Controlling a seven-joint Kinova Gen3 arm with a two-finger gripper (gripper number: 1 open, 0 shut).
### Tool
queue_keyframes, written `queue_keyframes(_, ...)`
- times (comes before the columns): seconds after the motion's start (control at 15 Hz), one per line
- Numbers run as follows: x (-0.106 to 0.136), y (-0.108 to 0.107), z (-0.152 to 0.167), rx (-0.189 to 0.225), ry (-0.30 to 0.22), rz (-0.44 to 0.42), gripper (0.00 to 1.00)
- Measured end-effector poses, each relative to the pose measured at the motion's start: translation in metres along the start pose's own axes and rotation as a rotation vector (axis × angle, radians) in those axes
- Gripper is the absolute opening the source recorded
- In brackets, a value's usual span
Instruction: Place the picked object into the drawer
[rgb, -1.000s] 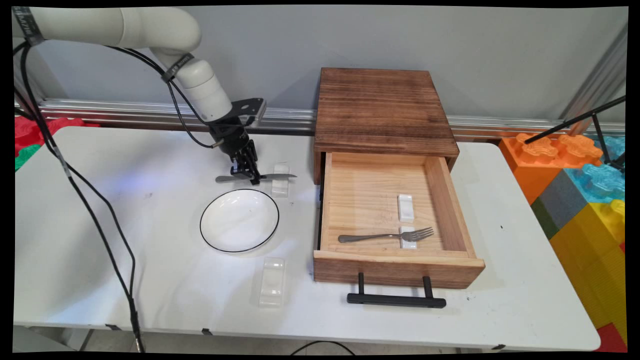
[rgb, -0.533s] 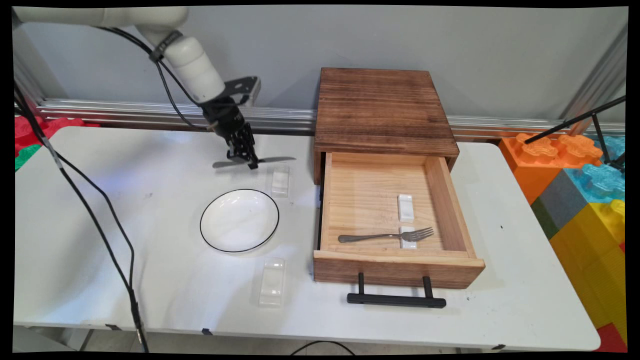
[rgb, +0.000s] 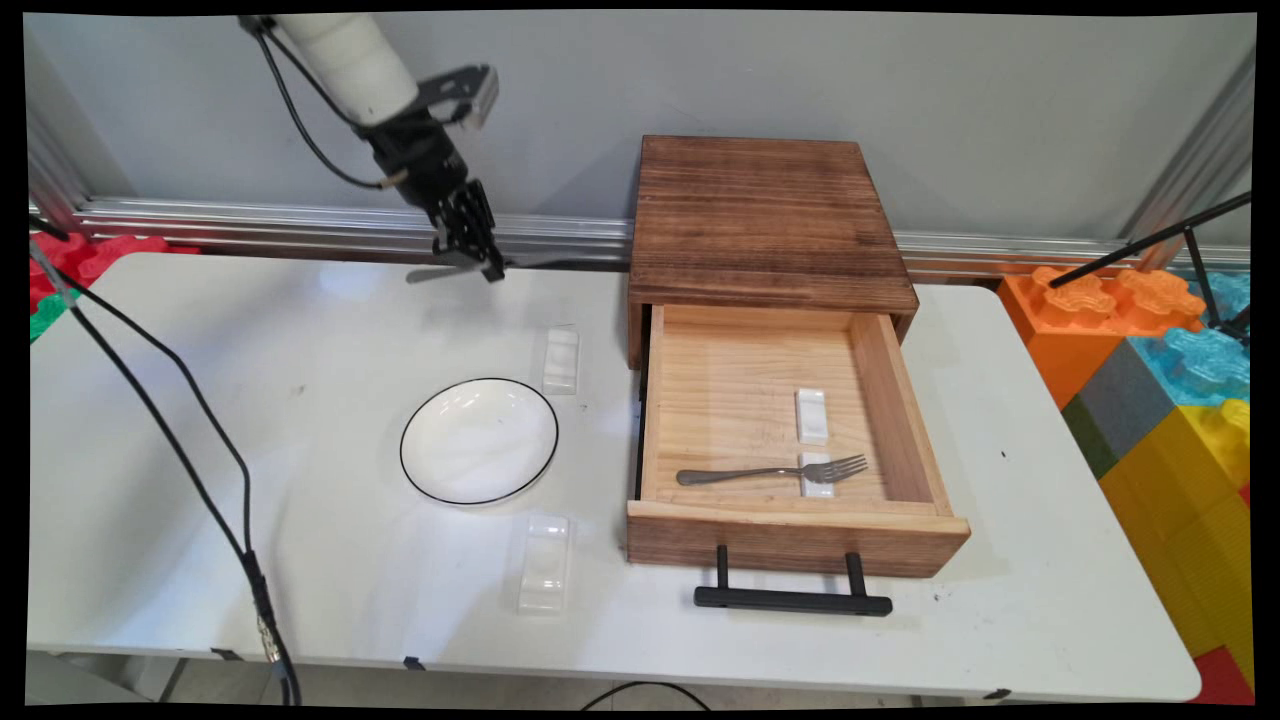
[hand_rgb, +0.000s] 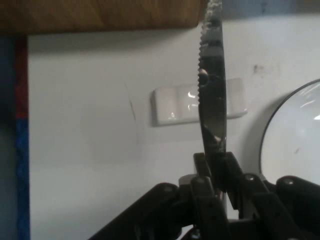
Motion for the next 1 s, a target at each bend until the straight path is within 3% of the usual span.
queue_keyframes(0.33,0.03,0.017,-0.049,0.033,0.026,-0.026,0.0)
queue_keyframes(0.53,0.062,0.036,-0.069,0.048,0.053,-0.033,0.0)
queue_keyframes(1.0,0.15,0.08,-0.056,0.053,0.1,-0.027,0.0)
